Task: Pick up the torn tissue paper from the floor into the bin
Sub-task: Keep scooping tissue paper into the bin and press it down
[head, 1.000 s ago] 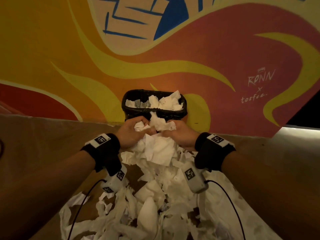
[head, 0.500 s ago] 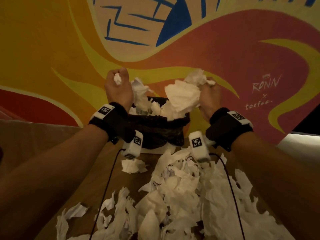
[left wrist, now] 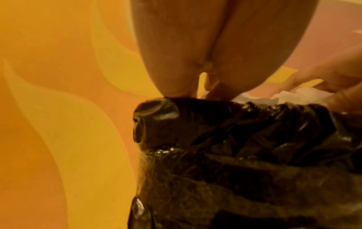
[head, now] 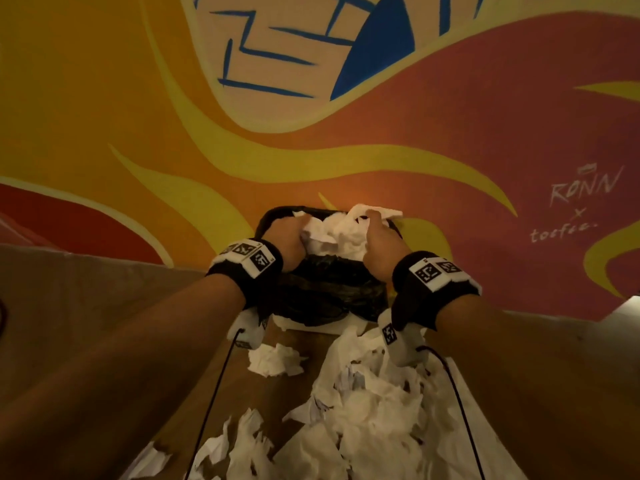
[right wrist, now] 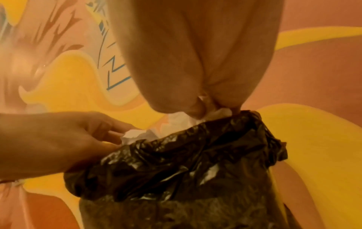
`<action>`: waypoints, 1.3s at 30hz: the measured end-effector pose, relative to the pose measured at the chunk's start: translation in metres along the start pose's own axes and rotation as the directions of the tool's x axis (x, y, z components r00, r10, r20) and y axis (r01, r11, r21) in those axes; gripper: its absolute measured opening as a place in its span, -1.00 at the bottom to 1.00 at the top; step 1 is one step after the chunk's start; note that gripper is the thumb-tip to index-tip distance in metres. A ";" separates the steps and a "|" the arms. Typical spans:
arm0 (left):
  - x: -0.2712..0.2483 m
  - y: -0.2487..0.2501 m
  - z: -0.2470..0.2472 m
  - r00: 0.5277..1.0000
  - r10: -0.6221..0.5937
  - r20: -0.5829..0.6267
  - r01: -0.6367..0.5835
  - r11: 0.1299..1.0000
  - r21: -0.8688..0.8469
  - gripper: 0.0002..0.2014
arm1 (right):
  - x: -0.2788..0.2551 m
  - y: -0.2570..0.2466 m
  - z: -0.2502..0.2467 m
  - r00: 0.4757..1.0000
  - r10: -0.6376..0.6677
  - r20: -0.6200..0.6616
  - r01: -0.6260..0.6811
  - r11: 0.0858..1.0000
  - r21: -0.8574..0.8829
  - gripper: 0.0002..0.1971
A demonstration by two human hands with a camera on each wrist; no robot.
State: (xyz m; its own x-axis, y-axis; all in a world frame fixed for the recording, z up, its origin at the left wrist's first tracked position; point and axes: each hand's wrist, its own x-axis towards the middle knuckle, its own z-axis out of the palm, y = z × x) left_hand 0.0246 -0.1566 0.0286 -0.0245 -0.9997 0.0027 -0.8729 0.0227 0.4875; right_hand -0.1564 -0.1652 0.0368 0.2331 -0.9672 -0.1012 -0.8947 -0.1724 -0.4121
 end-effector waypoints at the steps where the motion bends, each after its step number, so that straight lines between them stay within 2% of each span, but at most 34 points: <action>1: 0.001 -0.001 0.001 1.000 0.002 0.020 -0.002 1.000 0.030 -0.52 | 0.006 0.002 0.000 1.000 -0.005 0.008 0.006 0.999 -0.034 -0.41; 3: 0.004 -0.003 0.002 0.998 0.041 0.041 -0.046 0.992 0.116 -0.52 | 0.013 0.004 0.000 0.999 -0.028 0.024 0.032 0.988 -0.149 -0.58; 5: 0.004 0.000 0.004 0.995 0.090 0.033 -0.096 0.956 0.277 -0.59 | 0.020 0.008 0.003 0.998 -0.068 0.013 0.069 0.945 -0.321 -0.66; 7: 0.002 0.007 0.007 0.998 0.064 0.016 -0.065 0.915 0.399 -0.58 | 0.024 0.010 0.008 0.994 -0.090 -0.055 0.054 0.883 -0.466 -0.74; 8: 0.002 0.010 0.009 0.999 0.039 0.028 -0.047 0.901 0.431 -0.54 | 0.025 0.010 0.009 0.989 -0.107 -0.106 0.042 0.873 -0.487 -0.76; 10: 0.003 0.016 0.012 0.998 -0.010 0.065 -0.018 0.912 0.409 -0.53 | 0.027 0.009 0.010 0.972 -0.149 -0.180 0.074 0.927 -0.367 -0.75; 12: 0.009 0.018 0.013 0.995 -0.002 0.098 -0.027 0.954 0.298 -0.68 | 0.027 0.007 0.010 0.973 -0.129 -0.191 0.095 0.980 -0.177 -0.72; 15: 0.014 0.018 0.011 0.999 -0.011 0.039 0.006 0.994 0.107 -0.83 | 0.022 0.002 0.012 0.988 -0.143 -0.049 0.137 0.985 -0.109 -0.78; 17: 0.012 0.019 0.011 1.000 -0.007 -0.006 0.008 0.999 0.049 -0.86 | 0.013 0.000 0.011 0.983 -0.172 0.057 0.175 0.983 -0.063 -0.68; 19: 0.007 0.023 0.011 1.000 0.023 0.011 -0.024 0.997 0.073 -0.84 | 0.005 0.000 0.009 0.973 -0.184 0.143 0.199 0.975 -0.102 -0.59; 21: 0.000 0.031 0.009 0.994 0.045 0.101 -0.061 0.985 0.164 -0.79 | 0.002 0.002 0.009 0.965 -0.179 0.192 0.220 0.950 -0.224 -0.60; 24: -0.006 0.035 0.011 0.978 0.014 0.208 -0.079 0.949 0.305 -0.56 | 0.000 0.008 0.014 0.963 -0.185 0.194 0.241 0.917 -0.317 -0.60; 26: -0.010 0.034 0.013 0.956 0.045 0.289 -0.149 0.926 0.348 -0.45 | -0.001 0.010 0.016 0.968 -0.213 0.135 0.247 0.910 -0.333 -0.55; 27: -0.012 0.032 0.014 0.949 0.060 0.309 -0.177 0.913 0.368 -0.48 | -0.003 0.011 0.016 0.967 -0.241 0.088 0.257 0.909 -0.327 -0.52; 29: -0.017 0.026 0.015 0.961 0.118 0.250 -0.214 0.889 0.404 -0.60 | -0.007 0.014 0.015 0.949 -0.313 -0.028 0.294 0.916 -0.273 -0.49; 31: -0.024 0.019 0.016 0.980 0.197 0.039 -0.197 0.907 0.371 -0.59 | -0.012 0.019 0.013 0.919 -0.366 -0.143 0.344 0.926 -0.157 -0.53; 32: -0.027 0.016 0.019 0.964 0.242 -0.110 -0.194 0.923 0.332 -0.59 | -0.015 0.022 0.011 0.905 -0.378 -0.196 0.368 0.926 -0.087 -0.56; 33: -0.032 0.014 0.023 0.919 0.296 -0.261 -0.213 0.928 0.304 -0.61 | -0.019 0.025 0.008 0.890 -0.379 -0.254 0.384 0.923 -0.029 -0.60; 34: -0.038 0.013 0.027 0.849 0.365 -0.383 -0.270 0.921 0.281 -0.64 | -0.023 0.029 0.004 0.873 -0.372 -0.315 0.395 0.919 0.009 -0.62; 35: -0.045 0.014 0.030 0.777 0.440 -0.450 -0.359 0.897 0.257 -0.70 | -0.028 0.032 -0.001 0.850 -0.365 -0.379 0.405 0.914 0.029 -0.63; 36: -0.051 0.016 0.035 0.746 0.502 -0.437 -0.454 0.864 0.218 -0.75 | -0.033 0.036 -0.005 0.827 -0.355 -0.436 0.412 0.910 0.041 -0.64; 37: -0.058 0.020 0.040 0.774 0.536 -0.337 -0.521 0.842 0.142 -0.79 | -0.038 0.042 -0.009 0.811 -0.337 -0.479 0.413 0.909 0.060 -0.64; 39: -0.067 0.024 0.060 0.854 0.520 0.005 -0.520 0.854 0.021 -0.83 | -0.047 0.055 -0.016 0.810 -0.289 -0.511 0.396 0.912 0.110 -0.66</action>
State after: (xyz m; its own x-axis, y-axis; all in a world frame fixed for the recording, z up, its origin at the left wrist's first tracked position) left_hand -0.0245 -0.0885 -0.0124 -0.4776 -0.8419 0.2511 -0.7428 0.5396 0.3963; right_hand -0.2219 -0.1323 0.0331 0.2530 -0.8284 0.4998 -0.6815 -0.5192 -0.5157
